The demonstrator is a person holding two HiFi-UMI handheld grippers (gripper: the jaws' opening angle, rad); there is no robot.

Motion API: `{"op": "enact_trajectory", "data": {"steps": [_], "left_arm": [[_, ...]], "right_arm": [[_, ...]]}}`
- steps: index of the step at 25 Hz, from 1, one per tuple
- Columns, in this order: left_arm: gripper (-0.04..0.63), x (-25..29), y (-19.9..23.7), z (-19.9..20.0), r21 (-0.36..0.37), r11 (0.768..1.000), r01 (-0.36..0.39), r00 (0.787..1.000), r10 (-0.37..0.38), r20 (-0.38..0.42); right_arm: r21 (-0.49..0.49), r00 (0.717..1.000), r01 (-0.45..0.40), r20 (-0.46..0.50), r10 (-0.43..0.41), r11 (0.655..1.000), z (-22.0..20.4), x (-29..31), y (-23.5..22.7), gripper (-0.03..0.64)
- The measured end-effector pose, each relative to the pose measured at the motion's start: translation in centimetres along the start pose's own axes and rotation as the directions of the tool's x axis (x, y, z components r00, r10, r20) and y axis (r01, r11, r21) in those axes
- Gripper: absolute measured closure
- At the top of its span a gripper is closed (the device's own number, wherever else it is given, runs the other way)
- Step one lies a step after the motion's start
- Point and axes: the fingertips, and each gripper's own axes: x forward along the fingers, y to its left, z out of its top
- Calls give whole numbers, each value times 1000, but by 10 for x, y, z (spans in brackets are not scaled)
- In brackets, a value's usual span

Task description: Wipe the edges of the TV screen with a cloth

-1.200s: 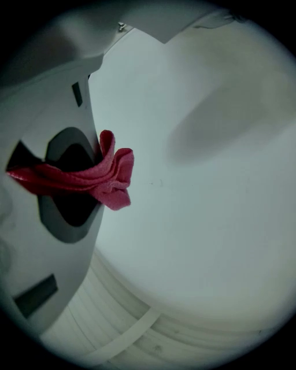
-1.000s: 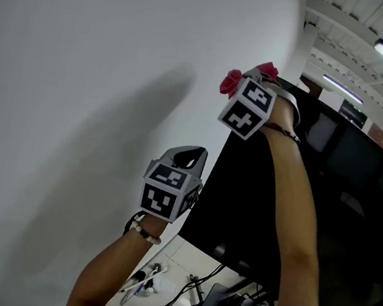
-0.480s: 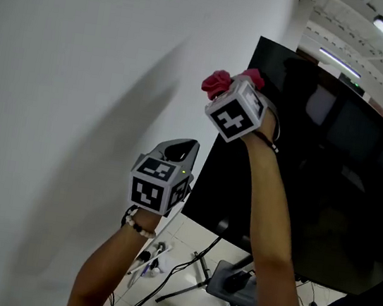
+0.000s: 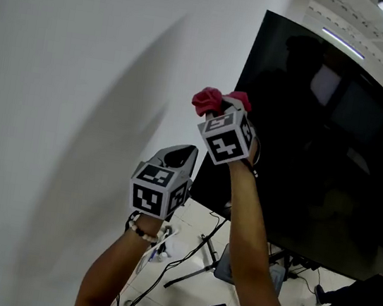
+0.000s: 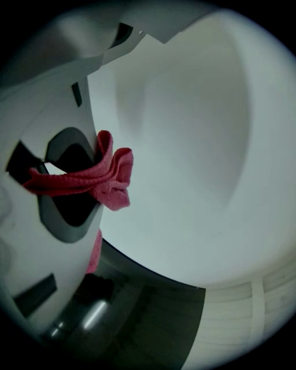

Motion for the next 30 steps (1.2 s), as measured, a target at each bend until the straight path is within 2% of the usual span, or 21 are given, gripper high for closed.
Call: {"op": "enact_trajectory", "data": {"steps": [5, 11, 13, 16, 19, 22, 24, 27, 28, 30], "left_arm": [[601, -16, -7, -16, -16, 1000, 26, 1000, -26, -13], [601, -29, 0, -57, -36, 999, 19, 996, -21, -84], [600, -30, 2, -72, -45, 999, 15, 993, -20, -112], [600, -34, 3, -90, -61, 998, 17, 989, -26, -144], [600, -42, 2, -99, -57, 998, 24, 987, -33, -159], [601, -50, -2, -101, -36, 999, 39, 985, -45, -168], [601, -55, -4, -105, -26, 999, 46, 983, -50, -175], [601, -63, -7, -108, -23, 998, 58, 982, -61, -178], [601, -64, -8, -109, -24, 998, 64, 982, -67, -179], [601, -66, -12, -110, -31, 997, 77, 980, -82, -181]], "right_arm": [[95, 1000, 4, -29, -1, 995, -30, 9, 28, 538], [233, 1000, 7, -27, -1, 972, -58, 15, 55, 538], [293, 1000, 14, -26, -6, 956, -69, 16, 62, 538], [409, 999, 21, -35, -7, 912, -88, 16, 77, 538], [527, 1000, 14, -27, 0, 850, -106, 20, 94, 538], [644, 1000, 17, -30, 3, 765, -131, 24, 105, 538], [734, 1000, -8, -1, 13, 679, -142, 26, 112, 538], [852, 998, -57, 39, 45, 520, -160, 29, 126, 538], [875, 998, -54, 33, 51, 481, -168, 30, 130, 540], [897, 998, -30, 6, 55, 442, -181, 30, 137, 538]]}}
